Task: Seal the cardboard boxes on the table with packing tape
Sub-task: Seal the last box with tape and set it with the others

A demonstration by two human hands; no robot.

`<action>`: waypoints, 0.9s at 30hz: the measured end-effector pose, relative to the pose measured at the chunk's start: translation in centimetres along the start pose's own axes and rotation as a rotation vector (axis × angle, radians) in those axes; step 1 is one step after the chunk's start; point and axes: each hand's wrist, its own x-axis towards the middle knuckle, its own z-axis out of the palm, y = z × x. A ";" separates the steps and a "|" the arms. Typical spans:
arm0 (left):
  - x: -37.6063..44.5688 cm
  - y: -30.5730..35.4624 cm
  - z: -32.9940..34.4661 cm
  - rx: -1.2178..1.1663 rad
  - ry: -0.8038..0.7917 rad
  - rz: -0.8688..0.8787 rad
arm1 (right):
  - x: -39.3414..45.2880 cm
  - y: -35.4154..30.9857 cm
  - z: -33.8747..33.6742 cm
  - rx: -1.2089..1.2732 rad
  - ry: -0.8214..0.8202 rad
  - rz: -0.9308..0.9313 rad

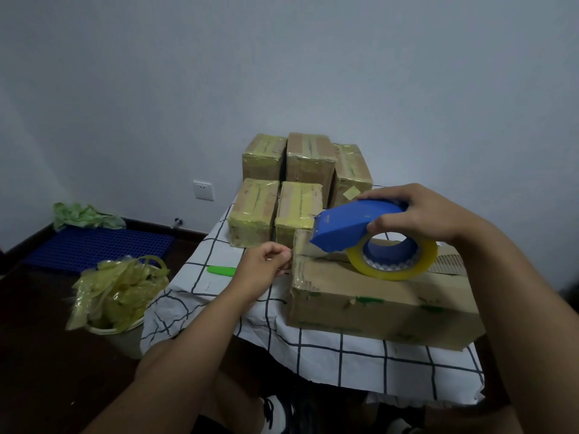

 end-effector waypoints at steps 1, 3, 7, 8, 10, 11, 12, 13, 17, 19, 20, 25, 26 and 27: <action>0.0 -0.1 0.1 0.051 0.008 0.035 | 0.0 -0.1 0.0 0.004 -0.003 -0.003; 0.2 -0.3 0.3 0.146 0.020 0.101 | 0.0 -0.2 -0.1 0.000 -0.012 -0.016; 0.6 -0.9 0.6 0.283 0.045 0.175 | 0.0 -0.3 -0.2 -0.007 -0.024 -0.028; 0.6 -1.0 0.7 0.296 0.043 0.180 | 0.1 -0.3 -0.2 -0.006 -0.024 -0.026; 0.7 -1.0 1.0 0.318 0.027 0.191 | 0.1 -0.4 -0.1 -0.004 -0.016 -0.016; 0.6 -1.0 1.0 0.333 0.018 0.196 | 0.2 -0.4 -0.1 -0.005 -0.014 -0.011; 0.6 -1.1 1.1 0.339 0.011 0.201 | 0.2 -0.3 -0.1 -0.007 -0.012 -0.005; 0.6 -1.1 1.2 0.338 0.005 0.198 | 0.3 -0.3 -0.1 -0.008 -0.011 -0.001; 1.1 -1.0 1.5 0.305 -0.009 0.152 | 0.4 0.1 -0.2 0.000 -0.008 0.002; 1.4 -1.0 1.5 0.223 -0.015 0.067 | 0.5 0.2 -0.2 0.002 -0.007 0.003; 1.5 -1.0 1.6 0.156 -0.019 0.011 | 0.5 0.2 -0.2 0.005 -0.009 0.006; 0.5 -0.3 2.1 0.266 0.195 -0.013 | 0.4 0.3 -0.2 0.017 -0.012 -0.005; -0.4 0.4 2.2 0.257 0.279 0.023 | 0.3 0.3 -0.2 0.017 -0.012 -0.006; -1.2 0.9 2.2 0.215 0.320 0.062 | 0.3 0.2 -0.1 0.015 -0.011 -0.006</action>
